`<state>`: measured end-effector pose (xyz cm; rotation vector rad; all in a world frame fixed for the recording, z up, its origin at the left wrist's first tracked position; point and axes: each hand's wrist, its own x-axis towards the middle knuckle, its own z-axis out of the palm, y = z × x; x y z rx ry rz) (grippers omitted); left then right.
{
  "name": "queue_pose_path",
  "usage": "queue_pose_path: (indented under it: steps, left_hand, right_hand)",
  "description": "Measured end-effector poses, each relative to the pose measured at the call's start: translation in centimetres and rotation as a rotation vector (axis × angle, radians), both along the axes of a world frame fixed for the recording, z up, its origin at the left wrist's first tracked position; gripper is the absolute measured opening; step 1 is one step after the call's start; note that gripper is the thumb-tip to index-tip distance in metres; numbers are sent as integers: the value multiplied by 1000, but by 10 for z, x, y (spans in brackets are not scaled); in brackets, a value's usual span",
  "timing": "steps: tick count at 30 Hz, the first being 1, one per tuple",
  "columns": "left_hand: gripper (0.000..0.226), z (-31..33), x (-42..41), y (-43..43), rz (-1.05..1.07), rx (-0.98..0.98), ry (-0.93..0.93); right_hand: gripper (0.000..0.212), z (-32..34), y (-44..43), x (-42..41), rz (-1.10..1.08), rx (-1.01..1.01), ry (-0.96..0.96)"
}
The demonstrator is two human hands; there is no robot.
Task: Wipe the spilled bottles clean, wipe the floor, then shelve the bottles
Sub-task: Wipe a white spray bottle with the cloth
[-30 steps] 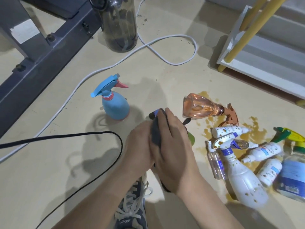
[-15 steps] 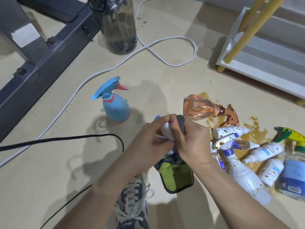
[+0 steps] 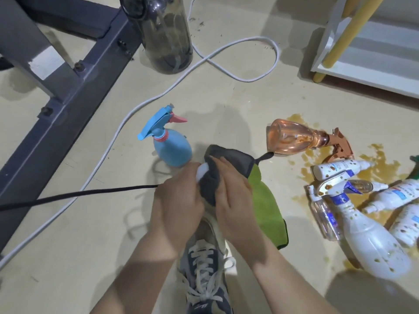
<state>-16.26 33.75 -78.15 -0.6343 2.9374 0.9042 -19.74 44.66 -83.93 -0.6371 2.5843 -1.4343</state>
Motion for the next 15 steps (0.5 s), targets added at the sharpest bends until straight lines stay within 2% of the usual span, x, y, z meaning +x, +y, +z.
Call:
queue_pose_path:
  steps: [2, 3, 5, 9, 11, 13, 14, 15]
  left_hand:
    - [28, 1, 4, -4, 17, 92, 2]
    - [31, 0, 6, -5, 29, 133, -10]
    - [25, -1, 6, -3, 21, 113, -16]
    - [38, 1, -2, 1, -28, 28, 51]
    - [28, 4, -3, 1, 35, 31, -6]
    - [10, 8, -5, 0, 80, 32, -32]
    - [2, 8, -7, 0, 88, 20, -33]
    - [4, 7, -9, 0, 87, 1, -32]
  right_hand:
    - [45, -16, -1, -12, -31, -3, -26]
    - [45, -19, 2, -22, -32, 61, -28]
    - [39, -20, 6, -42, -106, 89, -82]
    - [24, 7, -5, -40, -60, -26, -375]
    - [21, 15, -6, -16, 13, -133, -441]
    - [34, 15, 1, 7, 118, -179, -343]
    - [46, 11, 4, 15, 169, -131, -278]
    - [55, 4, 6, 21, 179, -52, -237]
